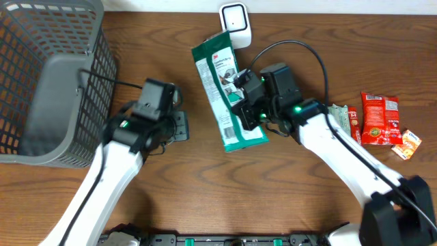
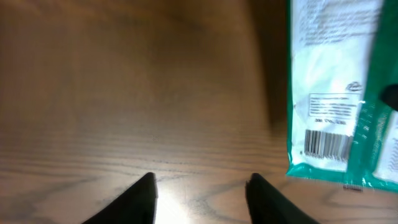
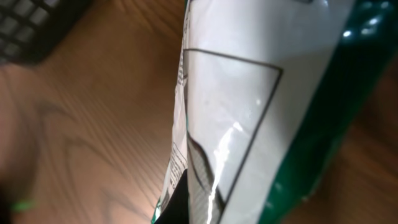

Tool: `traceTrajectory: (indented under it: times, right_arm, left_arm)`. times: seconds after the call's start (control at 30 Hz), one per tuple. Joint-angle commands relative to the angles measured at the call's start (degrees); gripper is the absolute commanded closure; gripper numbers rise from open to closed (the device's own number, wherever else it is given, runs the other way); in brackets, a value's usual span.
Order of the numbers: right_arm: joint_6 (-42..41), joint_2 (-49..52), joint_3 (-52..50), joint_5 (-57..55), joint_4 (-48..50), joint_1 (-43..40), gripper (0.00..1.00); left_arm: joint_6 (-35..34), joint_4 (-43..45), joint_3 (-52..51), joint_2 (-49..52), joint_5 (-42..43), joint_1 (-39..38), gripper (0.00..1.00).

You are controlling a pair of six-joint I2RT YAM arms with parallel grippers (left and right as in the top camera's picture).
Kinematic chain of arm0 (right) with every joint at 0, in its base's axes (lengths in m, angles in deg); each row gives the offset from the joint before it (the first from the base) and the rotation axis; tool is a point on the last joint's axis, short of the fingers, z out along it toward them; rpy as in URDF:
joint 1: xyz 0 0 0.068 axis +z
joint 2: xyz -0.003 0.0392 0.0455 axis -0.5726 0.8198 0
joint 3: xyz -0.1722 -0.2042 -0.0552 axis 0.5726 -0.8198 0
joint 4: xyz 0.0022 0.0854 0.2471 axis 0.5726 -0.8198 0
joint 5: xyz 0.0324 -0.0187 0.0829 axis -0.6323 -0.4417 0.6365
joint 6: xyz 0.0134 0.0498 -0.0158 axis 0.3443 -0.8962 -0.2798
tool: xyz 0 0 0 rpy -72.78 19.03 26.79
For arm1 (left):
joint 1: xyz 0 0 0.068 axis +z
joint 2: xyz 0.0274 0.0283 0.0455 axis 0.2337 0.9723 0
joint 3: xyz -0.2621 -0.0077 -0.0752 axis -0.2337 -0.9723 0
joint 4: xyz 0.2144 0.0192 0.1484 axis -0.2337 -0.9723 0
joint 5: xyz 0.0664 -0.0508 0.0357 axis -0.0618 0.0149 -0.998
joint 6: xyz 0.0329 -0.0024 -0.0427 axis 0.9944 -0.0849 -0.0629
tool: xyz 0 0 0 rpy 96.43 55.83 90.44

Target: Scan the item barcode

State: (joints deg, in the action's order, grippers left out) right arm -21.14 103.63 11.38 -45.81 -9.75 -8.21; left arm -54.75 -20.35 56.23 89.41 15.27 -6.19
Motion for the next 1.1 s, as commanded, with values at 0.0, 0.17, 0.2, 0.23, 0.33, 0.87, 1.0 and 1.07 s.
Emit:
traceTrajectory:
  times: [0.0,0.17,0.2,0.23,0.33,0.87,1.0,1.07]
  right_arm:
    - [10.7,-3.0,0.1,-5.5,-2.7,0.4,0.99]
    - [21.6,-3.8,0.1,-6.3,-5.6,1.3,0.99]
    - [21.6,-3.8,0.1,-7.0,-5.8,1.5,0.99]
    - [21.6,-3.8,0.1,-7.3,-6.0,1.8,0.99]
    - [21.6,-3.8,0.1,-9.4,-6.1,2.3,0.99]
    - [21.0,-3.8,0.1,-29.4,-6.3,7.3,0.99]
    - [20.9,-3.8,0.1,-30.0,-4.5,8.9,0.99]
    - [20.7,-3.8,0.1,-29.9,-3.7,9.5,0.99]
  left_arm:
    - [0.2,-0.3,1.2,-5.3,-4.8,0.2,0.44]
    - [-0.4,-0.3,1.2,-8.6,-15.1,0.2,0.31]
    - [-0.4,-0.3,1.2,-8.5,-16.1,0.2,0.31]
    - [-0.4,-0.4,1.2,-8.5,-17.4,0.2,0.30]
    - [-0.4,-0.3,1.2,-8.5,-21.5,1.0,0.30]
    - [-0.4,-1.3,1.2,-8.5,-23.9,1.9,0.16]
    - [-0.4,-1.3,1.2,-8.5,-23.9,1.9,0.16]
    - [-0.4,-1.3,1.2,-8.5,-23.9,1.9,0.16]
